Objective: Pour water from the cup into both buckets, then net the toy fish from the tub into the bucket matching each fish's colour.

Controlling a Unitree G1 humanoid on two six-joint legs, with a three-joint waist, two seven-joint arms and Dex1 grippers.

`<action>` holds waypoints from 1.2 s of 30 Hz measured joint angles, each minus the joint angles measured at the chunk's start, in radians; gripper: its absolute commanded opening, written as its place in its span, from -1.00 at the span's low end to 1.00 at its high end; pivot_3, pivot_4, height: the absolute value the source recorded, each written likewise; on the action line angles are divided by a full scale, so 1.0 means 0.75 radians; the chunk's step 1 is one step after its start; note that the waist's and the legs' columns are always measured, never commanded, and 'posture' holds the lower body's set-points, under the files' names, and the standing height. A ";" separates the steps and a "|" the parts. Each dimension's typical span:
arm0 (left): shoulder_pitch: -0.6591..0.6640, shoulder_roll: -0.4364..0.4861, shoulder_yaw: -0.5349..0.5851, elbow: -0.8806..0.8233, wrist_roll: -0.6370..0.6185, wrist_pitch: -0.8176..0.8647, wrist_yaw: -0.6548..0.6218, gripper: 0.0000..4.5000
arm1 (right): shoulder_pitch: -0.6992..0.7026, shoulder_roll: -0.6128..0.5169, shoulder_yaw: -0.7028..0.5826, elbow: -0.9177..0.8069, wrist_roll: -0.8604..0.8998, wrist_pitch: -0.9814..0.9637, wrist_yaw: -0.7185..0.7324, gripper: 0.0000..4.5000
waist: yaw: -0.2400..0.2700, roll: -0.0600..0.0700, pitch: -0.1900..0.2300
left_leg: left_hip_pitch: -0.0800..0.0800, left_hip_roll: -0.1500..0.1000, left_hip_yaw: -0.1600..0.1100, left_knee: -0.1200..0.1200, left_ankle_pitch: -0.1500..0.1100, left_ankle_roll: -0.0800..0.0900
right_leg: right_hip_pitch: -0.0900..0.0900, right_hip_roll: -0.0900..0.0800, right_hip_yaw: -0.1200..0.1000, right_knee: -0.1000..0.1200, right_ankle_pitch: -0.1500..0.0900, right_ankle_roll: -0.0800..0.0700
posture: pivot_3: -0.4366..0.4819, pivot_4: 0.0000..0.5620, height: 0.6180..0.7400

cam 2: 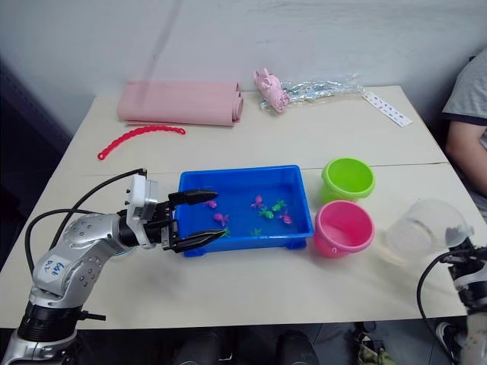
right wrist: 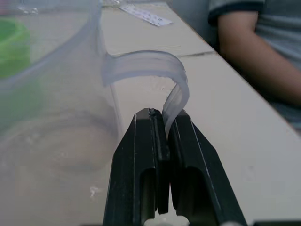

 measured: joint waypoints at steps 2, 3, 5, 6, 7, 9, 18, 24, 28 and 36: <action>-0.027 -0.001 -0.015 0.031 0.000 0.000 -0.027 1.00 | 0.010 -0.042 -0.023 -0.098 0.003 0.044 -0.026 -0.98 | -0.001 -0.001 0.000 | 0.000 0.000 0.000 0.000 0.000 0.000 | 0.000 0.000 0.000 0.000 0.000 0.000 | -0.05 -0.47 1.00; -0.044 -0.002 -0.022 0.051 0.000 0.000 -0.041 1.00 | 0.030 -0.074 -0.037 -0.151 -0.001 0.068 -0.037 -0.98 | 0.001 -0.001 0.000 | 0.000 0.000 0.000 0.000 0.000 0.000 | 0.000 0.000 0.000 0.000 0.000 0.000 | -0.05 -0.47 1.00; -0.068 -0.007 -0.030 0.086 0.000 0.000 -0.066 1.00 | 0.067 -0.134 -0.049 -0.232 -0.032 0.098 -0.045 -0.98 | 0.003 -0.001 0.001 | 0.000 0.000 0.000 0.000 0.000 0.000 | 0.000 0.000 0.000 0.000 0.000 0.000 | -0.05 -0.47 1.00; -0.085 -0.014 -0.038 0.104 0.000 0.003 -0.075 1.00 | 0.094 -0.163 -0.048 -0.277 -0.062 0.113 -0.048 -0.98 | 0.004 -0.001 0.001 | 0.000 0.000 0.000 0.000 0.000 0.000 | 0.000 0.000 0.000 -0.001 0.000 0.000 | -0.05 -0.47 1.00; -0.098 -0.025 -0.044 0.115 0.000 0.004 -0.084 1.00 | 0.104 -0.181 -0.048 -0.307 -0.085 0.125 -0.052 -0.98 | 0.007 -0.002 0.001 | -0.001 0.000 0.000 0.000 0.000 0.000 | 0.000 0.000 -0.001 -0.001 0.000 0.000 | -0.05 -0.47 1.00; -0.123 -0.055 -0.064 0.143 0.000 0.004 -0.101 1.00 | 0.119 -0.201 -0.049 -0.384 -0.142 0.156 -0.078 -0.98 | 0.009 -0.003 0.002 | -0.001 0.000 0.000 0.000 0.000 0.000 | 0.000 0.000 -0.001 -0.001 0.000 0.000 | -0.05 -0.47 1.00; -0.159 -0.108 -0.111 0.201 0.020 -0.012 -0.126 1.00 | 0.129 -0.234 -0.027 -0.585 -0.392 0.224 -0.182 -0.98 | 0.019 -0.005 0.003 | -0.001 0.000 0.000 0.000 0.000 0.000 | 0.000 0.001 -0.001 -0.001 0.000 0.000 | -0.05 -0.47 1.00; -0.191 -0.134 -0.114 0.239 0.034 -0.036 -0.139 1.00 | 0.133 -0.235 0.033 -0.625 -0.559 0.208 -0.201 -0.98 | 0.029 -0.005 0.003 | -0.001 0.000 0.000 0.000 0.000 0.000 | 0.000 0.000 -0.001 -0.001 0.000 0.000 | -0.05 -0.47 1.00; -0.191 -0.136 -0.136 0.242 0.034 -0.036 -0.151 1.00 | 0.137 -0.231 0.076 -0.672 -0.656 0.181 -0.202 -0.98 | 0.029 -0.005 0.003 | -0.001 0.000 0.000 0.000 0.000 0.000 | -0.001 0.001 -0.001 -0.001 0.000 0.000 | -0.05 -0.47 1.00; -0.190 -0.132 -0.141 0.242 0.058 -0.039 -0.164 1.00 | 0.131 -0.230 0.112 -0.666 -0.822 0.037 -0.241 -0.98 | 0.029 -0.005 0.003 | -0.001 0.000 0.000 0.000 0.000 0.000 | -0.001 0.001 -0.001 -0.001 0.000 0.000 | -0.05 -0.47 1.00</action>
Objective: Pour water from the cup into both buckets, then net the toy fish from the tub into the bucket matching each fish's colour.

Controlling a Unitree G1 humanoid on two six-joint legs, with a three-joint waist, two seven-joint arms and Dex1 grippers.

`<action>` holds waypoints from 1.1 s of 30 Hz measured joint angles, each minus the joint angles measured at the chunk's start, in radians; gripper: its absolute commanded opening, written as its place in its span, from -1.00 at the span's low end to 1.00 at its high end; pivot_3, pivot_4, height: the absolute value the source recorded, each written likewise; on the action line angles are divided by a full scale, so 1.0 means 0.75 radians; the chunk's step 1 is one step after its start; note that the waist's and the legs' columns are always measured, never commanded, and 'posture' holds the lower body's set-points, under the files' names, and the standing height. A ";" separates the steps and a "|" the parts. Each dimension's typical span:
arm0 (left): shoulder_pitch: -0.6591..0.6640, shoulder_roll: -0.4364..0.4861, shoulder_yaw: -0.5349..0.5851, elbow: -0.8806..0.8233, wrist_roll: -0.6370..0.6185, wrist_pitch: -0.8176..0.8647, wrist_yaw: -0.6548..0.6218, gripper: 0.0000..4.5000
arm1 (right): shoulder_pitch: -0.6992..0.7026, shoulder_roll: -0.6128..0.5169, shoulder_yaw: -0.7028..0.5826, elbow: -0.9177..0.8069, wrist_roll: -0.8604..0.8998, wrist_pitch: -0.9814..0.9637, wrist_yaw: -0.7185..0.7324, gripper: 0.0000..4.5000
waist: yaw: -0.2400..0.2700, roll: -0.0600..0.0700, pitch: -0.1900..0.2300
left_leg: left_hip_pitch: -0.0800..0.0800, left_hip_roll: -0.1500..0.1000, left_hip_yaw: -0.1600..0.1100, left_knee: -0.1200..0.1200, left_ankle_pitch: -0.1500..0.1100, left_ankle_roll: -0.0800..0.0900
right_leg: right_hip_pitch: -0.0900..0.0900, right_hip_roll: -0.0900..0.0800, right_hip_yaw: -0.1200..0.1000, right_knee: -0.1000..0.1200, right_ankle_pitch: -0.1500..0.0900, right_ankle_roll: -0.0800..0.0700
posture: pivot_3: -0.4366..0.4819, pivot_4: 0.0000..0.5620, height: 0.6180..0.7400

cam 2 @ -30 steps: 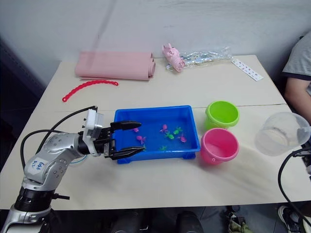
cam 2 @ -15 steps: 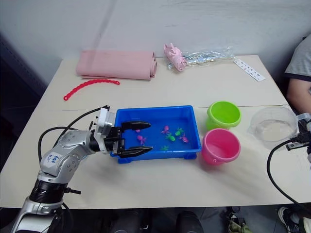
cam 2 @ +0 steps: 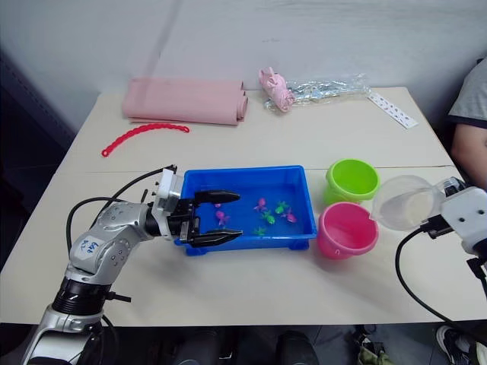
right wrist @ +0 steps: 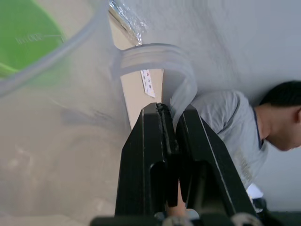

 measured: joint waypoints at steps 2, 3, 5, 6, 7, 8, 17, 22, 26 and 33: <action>0.001 0.000 -0.009 0.000 0.011 0.000 -0.008 1.00 | -0.002 -0.001 0.000 0.013 -0.040 -0.033 -0.009 -0.98 | 0.000 0.000 0.000 | 0.000 0.000 0.000 0.000 0.000 0.000 | 0.000 0.000 0.000 0.000 0.000 0.000 | -0.05 -0.47 1.00; 0.003 0.000 -0.011 0.000 0.013 -0.001 -0.009 1.00 | -0.002 -0.001 0.000 0.017 -0.062 -0.049 -0.013 -0.98 | 0.000 0.000 0.000 | 0.000 0.000 0.000 0.000 0.000 0.000 | 0.000 0.000 0.000 0.000 0.000 0.000 | -0.05 -0.47 1.00; 0.009 0.000 -0.011 0.000 0.017 -0.001 -0.009 1.00 | -0.002 -0.001 0.000 0.022 -0.107 -0.084 -0.030 -0.98 | 0.000 0.000 0.000 | 0.000 0.000 0.000 0.000 0.000 0.000 | 0.000 0.000 0.000 0.000 0.000 0.000 | -0.05 -0.47 1.00; 0.011 0.000 -0.011 0.000 0.018 -0.001 -0.009 1.00 | -0.004 -0.001 0.000 0.023 -0.118 -0.091 -0.036 -0.98 | 0.000 0.000 0.000 | 0.000 0.000 0.000 0.000 0.000 0.000 | 0.000 0.000 0.000 0.000 0.000 0.000 | -0.05 -0.47 1.00; 0.013 0.000 -0.011 0.000 0.018 -0.001 -0.009 1.00 | -0.005 -0.001 0.000 0.027 -0.133 -0.101 -0.046 -0.98 | 0.000 0.000 0.000 | 0.000 0.000 0.000 0.000 0.000 0.000 | 0.000 0.000 0.000 0.000 0.000 0.000 | -0.05 -0.47 1.00; 0.014 -0.001 -0.011 0.000 0.019 -0.001 -0.009 1.00 | -0.006 -0.001 0.000 0.033 -0.150 -0.112 -0.055 -0.98 | 0.000 0.000 0.000 | 0.000 0.000 0.000 0.000 0.000 0.000 | 0.000 0.000 0.000 0.000 0.000 0.000 | -0.05 -0.47 1.00; 0.015 -0.003 -0.011 0.000 0.037 -0.036 -0.008 1.00 | -0.009 0.005 0.000 0.065 -0.240 -0.180 -0.126 -0.98 | -0.001 0.000 0.000 | 0.000 0.000 0.000 0.000 0.000 0.000 | 0.000 0.000 0.000 0.001 0.000 0.000 | -0.05 -0.47 1.00; 0.016 -0.004 -0.011 0.002 0.047 -0.044 -0.008 1.00 | -0.010 0.005 0.000 0.084 -0.288 -0.246 -0.160 -0.98 | -0.001 0.000 0.000 | 0.000 0.000 0.000 0.000 0.000 0.000 | 0.000 0.000 0.000 0.001 0.000 0.000 | -0.05 -0.47 1.00; 0.017 -0.004 -0.012 0.003 0.051 -0.045 -0.008 1.00 | -0.032 0.005 0.000 0.123 -0.312 -0.290 -0.175 -0.98 | -0.001 0.000 0.000 | 0.000 0.000 0.000 0.000 0.001 0.000 | 0.000 0.000 0.000 0.001 0.000 0.000 | -0.05 -0.47 1.00; 0.017 -0.004 -0.014 0.006 0.058 -0.046 -0.009 1.00 | -0.058 0.000 0.000 0.139 -0.324 -0.373 -0.212 -0.98 | -0.002 0.000 0.000 | 0.000 0.000 0.000 0.001 0.001 0.000 | 0.000 0.000 0.000 0.002 0.000 0.000 | -0.05 -0.47 1.00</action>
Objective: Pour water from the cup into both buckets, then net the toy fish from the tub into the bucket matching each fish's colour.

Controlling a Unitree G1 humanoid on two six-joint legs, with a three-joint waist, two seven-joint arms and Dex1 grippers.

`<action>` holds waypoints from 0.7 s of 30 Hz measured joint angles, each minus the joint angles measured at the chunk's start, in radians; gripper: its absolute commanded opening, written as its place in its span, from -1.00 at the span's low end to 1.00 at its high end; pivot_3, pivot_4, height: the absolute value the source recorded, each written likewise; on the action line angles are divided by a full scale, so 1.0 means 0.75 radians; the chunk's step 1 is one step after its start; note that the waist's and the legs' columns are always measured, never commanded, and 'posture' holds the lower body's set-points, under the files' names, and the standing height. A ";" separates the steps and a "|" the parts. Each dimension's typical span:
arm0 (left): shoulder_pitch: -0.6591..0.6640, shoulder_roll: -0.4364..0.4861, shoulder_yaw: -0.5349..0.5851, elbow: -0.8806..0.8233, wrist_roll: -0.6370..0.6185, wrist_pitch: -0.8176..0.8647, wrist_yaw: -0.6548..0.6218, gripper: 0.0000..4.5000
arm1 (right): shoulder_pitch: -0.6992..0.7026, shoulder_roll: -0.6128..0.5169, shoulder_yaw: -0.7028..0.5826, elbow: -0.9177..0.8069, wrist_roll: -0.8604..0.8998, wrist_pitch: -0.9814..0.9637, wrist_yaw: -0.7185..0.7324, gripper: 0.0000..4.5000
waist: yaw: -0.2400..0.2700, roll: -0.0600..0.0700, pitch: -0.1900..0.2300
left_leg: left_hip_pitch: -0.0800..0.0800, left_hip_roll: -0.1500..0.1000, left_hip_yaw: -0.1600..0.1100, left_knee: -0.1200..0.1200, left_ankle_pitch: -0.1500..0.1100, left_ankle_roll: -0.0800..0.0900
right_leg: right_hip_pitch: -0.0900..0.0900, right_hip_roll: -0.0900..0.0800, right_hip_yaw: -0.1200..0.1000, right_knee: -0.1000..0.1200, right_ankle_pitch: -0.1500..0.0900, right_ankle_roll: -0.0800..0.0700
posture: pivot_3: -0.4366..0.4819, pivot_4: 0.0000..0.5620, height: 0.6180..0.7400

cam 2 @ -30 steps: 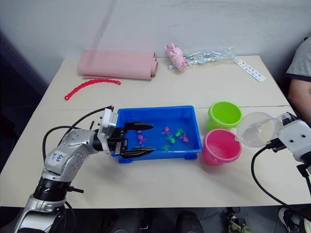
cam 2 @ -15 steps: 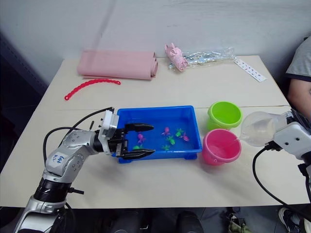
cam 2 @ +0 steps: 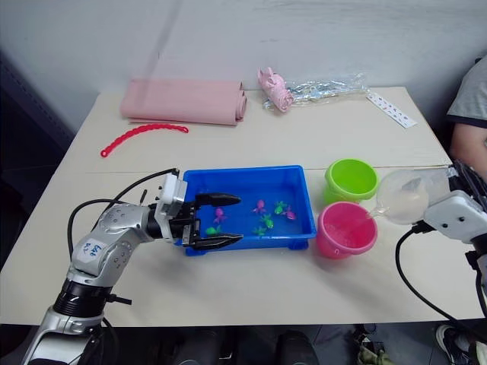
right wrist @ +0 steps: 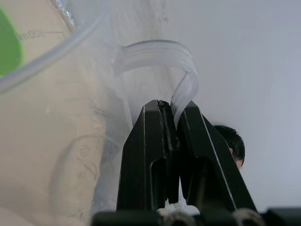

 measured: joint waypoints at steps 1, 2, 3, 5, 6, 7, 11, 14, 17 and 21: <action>0.000 0.000 0.000 0.000 0.002 -0.001 0.000 1.00 | 0.000 0.000 0.000 0.011 0.000 -0.003 0.000 -0.98 | 0.000 0.000 0.000 | 0.000 0.000 0.000 0.000 0.000 0.000 | 0.000 0.000 0.000 0.000 0.000 0.000 | -0.05 -0.47 1.00; 0.000 0.000 0.000 0.000 0.005 -0.002 0.000 1.00 | 0.000 0.000 0.000 0.023 -0.003 -0.005 0.000 -0.98 | 0.000 0.000 0.000 | 0.000 0.000 0.000 0.000 0.000 0.000 | 0.000 0.000 0.000 0.000 0.000 0.000 | -0.05 -0.47 1.00; 0.000 0.000 0.000 0.000 0.006 -0.004 0.000 1.00 | 0.000 0.000 0.000 0.031 -0.009 -0.005 -0.001 -0.98 | 0.000 0.000 0.000 | 0.000 0.000 0.000 0.000 0.000 0.000 | 0.000 0.000 0.000 0.000 0.000 0.000 | -0.05 -0.47 1.00; 0.001 0.000 0.000 0.000 0.008 -0.007 0.000 1.00 | -0.002 0.000 0.000 0.033 -0.013 -0.008 -0.001 -0.98 | 0.000 0.000 0.000 | 0.000 0.000 0.000 0.000 0.000 0.000 | 0.000 0.000 0.000 0.000 0.000 0.000 | -0.05 -0.47 1.00; 0.002 0.000 0.000 0.001 0.008 -0.007 0.000 1.00 | -0.007 0.000 0.000 0.033 -0.014 -0.012 -0.002 -0.98 | 0.000 0.000 0.000 | 0.000 0.000 0.000 0.000 0.000 0.000 | 0.000 0.000 0.000 0.000 0.000 0.000 | -0.05 -0.47 1.00; 0.002 0.000 0.000 0.001 0.009 -0.008 0.000 1.00 | -0.013 0.000 0.000 0.037 -0.016 -0.019 -0.002 -0.98 | 0.000 0.000 0.000 | 0.000 0.000 0.000 0.000 0.000 0.000 | 0.000 0.000 0.000 0.000 0.000 0.000 | -0.05 -0.47 1.00; 0.003 0.000 0.000 0.001 0.009 -0.008 0.001 1.00 | -0.018 0.000 0.000 0.044 -0.025 -0.035 -0.004 -0.98 | 0.000 0.000 0.000 | 0.000 0.000 0.000 0.000 0.000 0.000 | 0.000 0.000 0.000 0.000 0.000 0.000 | -0.05 -0.47 1.00; 0.006 0.000 0.000 0.001 0.009 -0.009 0.001 1.00 | -0.018 0.000 0.002 0.069 -0.028 -0.059 -0.006 -0.98 | 0.000 0.000 0.000 | 0.000 0.000 0.000 0.000 0.000 0.000 | 0.000 0.000 0.000 0.001 0.000 0.000 | -0.05 -0.47 1.00; 0.020 0.002 0.002 0.001 0.009 -0.011 0.001 1.00 | -0.018 0.004 0.003 0.087 -0.026 -0.063 -0.006 -0.98 | 0.000 0.000 0.000 | 0.000 0.000 0.000 0.000 0.000 0.000 | 0.000 0.000 0.000 0.001 0.000 0.000 | -0.05 -0.47 1.00; 0.021 0.005 0.008 0.004 0.010 -0.012 0.001 1.00 | -0.019 0.028 0.007 0.093 -0.002 -0.070 -0.007 -0.98 | 0.000 0.000 0.000 | 0.000 0.000 0.000 0.000 0.000 0.000 | 0.000 0.000 0.000 0.001 0.000 0.000 | -0.05 -0.47 1.00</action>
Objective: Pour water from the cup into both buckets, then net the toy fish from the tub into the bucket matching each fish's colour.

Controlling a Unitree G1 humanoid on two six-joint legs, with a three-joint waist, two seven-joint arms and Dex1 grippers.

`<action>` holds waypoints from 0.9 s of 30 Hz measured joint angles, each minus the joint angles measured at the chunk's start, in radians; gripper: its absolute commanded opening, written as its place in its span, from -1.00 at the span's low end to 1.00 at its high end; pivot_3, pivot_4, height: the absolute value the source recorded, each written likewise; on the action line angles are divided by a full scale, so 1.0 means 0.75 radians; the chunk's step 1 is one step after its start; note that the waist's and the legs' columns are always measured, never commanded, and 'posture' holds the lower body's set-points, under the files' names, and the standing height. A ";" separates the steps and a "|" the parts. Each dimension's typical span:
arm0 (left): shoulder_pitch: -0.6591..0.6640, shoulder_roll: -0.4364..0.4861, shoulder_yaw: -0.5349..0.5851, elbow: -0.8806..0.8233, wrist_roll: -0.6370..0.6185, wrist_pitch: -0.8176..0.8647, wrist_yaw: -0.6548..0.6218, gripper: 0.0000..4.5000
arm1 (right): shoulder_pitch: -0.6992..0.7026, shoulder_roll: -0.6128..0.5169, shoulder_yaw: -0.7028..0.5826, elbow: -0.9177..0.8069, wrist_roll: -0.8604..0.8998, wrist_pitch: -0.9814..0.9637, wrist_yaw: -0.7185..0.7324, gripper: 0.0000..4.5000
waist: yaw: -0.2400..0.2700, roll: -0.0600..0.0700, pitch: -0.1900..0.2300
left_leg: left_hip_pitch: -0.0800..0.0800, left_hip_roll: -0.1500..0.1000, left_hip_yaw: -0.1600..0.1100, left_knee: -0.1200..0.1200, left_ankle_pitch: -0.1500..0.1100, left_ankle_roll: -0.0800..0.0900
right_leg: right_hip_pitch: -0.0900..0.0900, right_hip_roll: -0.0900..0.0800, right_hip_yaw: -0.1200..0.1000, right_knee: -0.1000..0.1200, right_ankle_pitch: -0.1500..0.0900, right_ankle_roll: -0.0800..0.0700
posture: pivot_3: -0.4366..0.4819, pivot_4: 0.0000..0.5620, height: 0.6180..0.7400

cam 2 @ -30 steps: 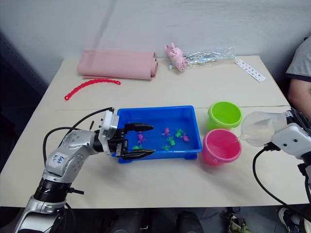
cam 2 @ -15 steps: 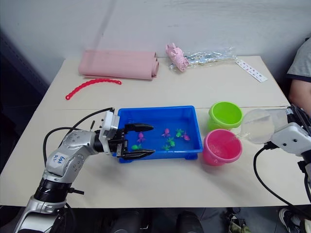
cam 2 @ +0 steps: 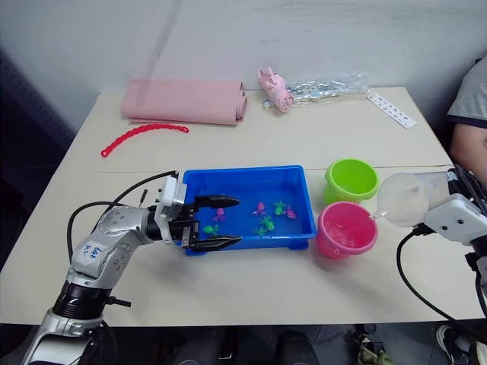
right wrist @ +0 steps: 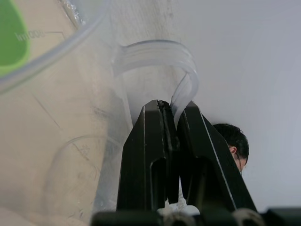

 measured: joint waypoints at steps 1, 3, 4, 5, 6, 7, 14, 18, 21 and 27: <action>0.000 0.001 0.002 0.002 0.000 0.000 0.000 1.00 | -0.001 0.013 0.003 0.003 0.023 0.001 0.004 -0.98 | 0.000 0.000 0.000 | 0.000 0.000 0.000 0.000 0.000 0.000 | 0.000 0.000 0.000 0.000 0.000 0.000 | -0.05 -0.47 1.00; 0.000 0.004 0.003 0.005 0.002 -0.001 0.000 1.00 | -0.001 0.031 0.024 0.011 0.065 0.003 0.013 -0.98 | -0.001 0.000 0.000 | 0.000 0.000 0.000 0.000 0.000 0.000 | 0.000 0.000 0.000 0.000 0.000 0.000 | -0.05 -0.47 1.00; 0.000 0.004 0.003 0.005 0.002 -0.002 0.000 1.00 | -0.001 0.035 0.034 0.013 0.082 0.008 0.018 -0.98 | -0.001 0.000 0.000 | 0.000 0.000 0.000 0.000 0.000 0.000 | 0.000 0.000 0.000 0.000 0.000 0.000 | -0.05 -0.47 1.00; 0.000 0.004 0.003 0.006 0.002 -0.002 0.000 1.00 | -0.001 0.044 0.038 0.015 0.099 0.012 0.023 -0.98 | -0.001 0.000 0.000 | 0.000 0.000 0.000 0.000 0.000 0.000 | 0.000 0.000 0.000 0.001 0.000 0.000 | -0.05 -0.47 1.00; 0.000 0.005 0.003 0.006 0.002 -0.003 0.000 1.00 | -0.001 0.053 0.041 0.017 0.124 0.020 0.030 -0.98 | 0.000 0.000 0.000 | 0.000 0.000 0.000 0.000 0.000 0.000 | 0.000 0.000 0.000 0.001 0.000 0.000 | -0.05 -0.47 1.00; 0.000 0.006 0.004 0.006 0.002 -0.003 0.000 1.00 | -0.004 0.064 0.042 0.017 0.155 0.036 0.037 -0.98 | 0.000 0.000 0.000 | 0.000 0.000 0.000 0.000 0.000 0.000 | 0.000 0.000 0.000 0.001 0.000 0.000 | -0.05 -0.47 1.00; 0.010 0.004 0.016 0.008 0.002 -0.026 0.013 1.00 | -0.076 0.186 0.025 0.015 0.525 0.388 0.106 -0.98 | 0.000 0.000 0.000 | 0.000 0.000 0.000 0.001 0.000 0.000 | 0.000 0.000 0.000 0.002 0.000 0.000 | -0.05 -0.47 1.00; 0.007 -0.034 0.070 0.008 -0.006 -0.043 0.059 1.00 | -0.135 0.178 -0.009 0.008 0.669 0.535 0.133 -0.98 | -0.001 0.000 0.000 | 0.000 0.000 0.000 0.001 0.000 0.000 | 0.000 0.000 0.000 0.002 0.000 0.000 | -0.05 -0.47 1.00; 0.004 -0.038 0.091 0.008 -0.011 -0.041 0.068 1.00 | -0.180 0.143 -0.005 0.009 0.687 0.588 0.149 -0.98 | -0.002 0.000 0.000 | 0.000 0.000 0.000 0.001 0.000 0.001 | 0.000 -0.001 0.000 0.002 0.000 0.000 | -0.05 -0.47 1.00; -0.055 -0.055 0.112 0.033 -0.013 -0.023 0.124 1.00 | -0.446 -0.003 0.030 0.185 0.644 0.634 0.116 -0.98 | -0.012 0.001 0.000 | 0.001 -0.001 0.000 0.004 0.002 0.003 | 0.000 -0.001 0.000 0.006 0.000 0.001 | -0.05 -0.47 1.00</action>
